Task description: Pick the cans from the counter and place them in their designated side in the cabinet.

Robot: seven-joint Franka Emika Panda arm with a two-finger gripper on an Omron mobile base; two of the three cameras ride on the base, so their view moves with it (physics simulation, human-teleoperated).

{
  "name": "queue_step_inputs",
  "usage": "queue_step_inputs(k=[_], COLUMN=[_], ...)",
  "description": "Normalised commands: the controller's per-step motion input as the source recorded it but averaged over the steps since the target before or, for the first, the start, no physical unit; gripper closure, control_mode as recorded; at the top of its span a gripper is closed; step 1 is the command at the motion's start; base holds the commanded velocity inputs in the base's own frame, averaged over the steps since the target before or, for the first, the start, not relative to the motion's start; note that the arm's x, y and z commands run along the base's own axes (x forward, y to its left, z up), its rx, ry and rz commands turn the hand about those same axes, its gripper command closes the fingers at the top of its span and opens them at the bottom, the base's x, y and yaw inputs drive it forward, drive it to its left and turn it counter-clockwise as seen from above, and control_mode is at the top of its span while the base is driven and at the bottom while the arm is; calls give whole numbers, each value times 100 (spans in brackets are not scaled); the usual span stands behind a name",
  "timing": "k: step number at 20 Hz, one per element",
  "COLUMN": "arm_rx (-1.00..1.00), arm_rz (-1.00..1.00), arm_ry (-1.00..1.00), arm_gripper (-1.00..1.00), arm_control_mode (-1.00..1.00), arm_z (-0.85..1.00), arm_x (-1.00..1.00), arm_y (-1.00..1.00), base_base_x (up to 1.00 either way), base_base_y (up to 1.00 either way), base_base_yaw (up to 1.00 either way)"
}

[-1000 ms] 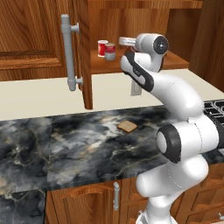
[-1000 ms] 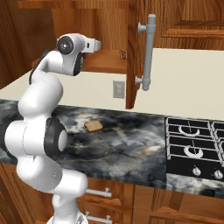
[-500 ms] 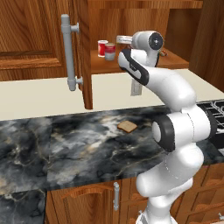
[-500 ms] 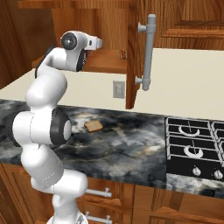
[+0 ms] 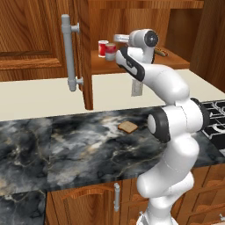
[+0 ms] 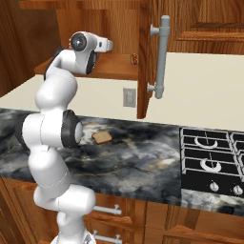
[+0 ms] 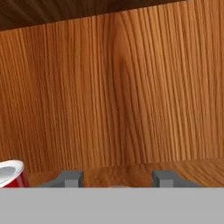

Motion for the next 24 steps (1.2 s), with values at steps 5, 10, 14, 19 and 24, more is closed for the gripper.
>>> queue_step_inputs(k=[5,10,14,19,24], arm_rx=[0,0,0,0,0], arm_rz=[0,0,0,1,1], arm_ry=[6,5,6,5,6], arm_gripper=[100,100,100,100,-100], arm_control_mode=[-100,-100,-100,-100,-100], arm_z=[0,0,-1,-5,-9], arm_x=[30,31,29,19,15], arm_y=[9,12,10,11,15], base_base_x=[0,0,0,0,0], base_base_y=[0,0,0,0,0], base_base_yaw=[0,0,0,0,0])
